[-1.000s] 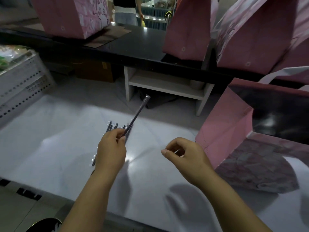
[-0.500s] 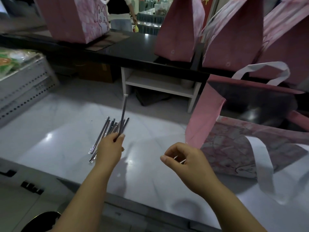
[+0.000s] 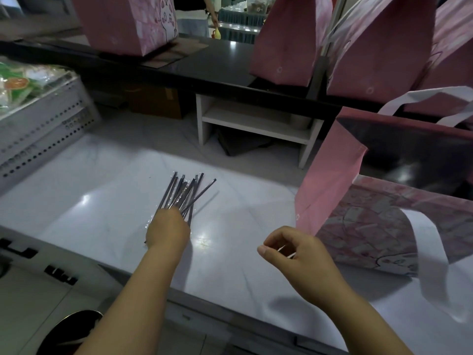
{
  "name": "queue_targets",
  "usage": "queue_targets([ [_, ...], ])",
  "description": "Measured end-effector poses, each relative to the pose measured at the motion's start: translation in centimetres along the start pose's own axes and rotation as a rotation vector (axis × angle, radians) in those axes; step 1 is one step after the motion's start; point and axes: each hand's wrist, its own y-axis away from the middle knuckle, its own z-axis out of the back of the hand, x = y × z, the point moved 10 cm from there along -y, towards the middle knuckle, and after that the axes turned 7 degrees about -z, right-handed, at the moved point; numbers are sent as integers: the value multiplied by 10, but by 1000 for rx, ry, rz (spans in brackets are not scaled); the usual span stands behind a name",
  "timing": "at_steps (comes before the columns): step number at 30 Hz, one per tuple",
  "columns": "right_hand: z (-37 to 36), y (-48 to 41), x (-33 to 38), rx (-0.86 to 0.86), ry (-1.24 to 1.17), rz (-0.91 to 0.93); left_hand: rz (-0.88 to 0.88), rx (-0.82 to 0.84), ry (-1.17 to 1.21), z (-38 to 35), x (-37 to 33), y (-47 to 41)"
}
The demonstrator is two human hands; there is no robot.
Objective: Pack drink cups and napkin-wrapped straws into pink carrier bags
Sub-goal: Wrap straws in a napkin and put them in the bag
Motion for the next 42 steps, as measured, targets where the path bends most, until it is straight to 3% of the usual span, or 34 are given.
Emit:
queue_targets([
  [15, -5, -16, 6, 12, 15, 29, -46, 18, -150, -1, -9, -14],
  [20, -3, -20, 10, 10, 14, 40, -152, 15, -170, -5, -17, -24],
  [32, -2, -36, 7, 0, 18, 19, 4, 134, -178, -15, -11, -53],
  [42, 0, -40, 4, -5, 4, 1, -68, 119, -172, -12, -14, -67],
])
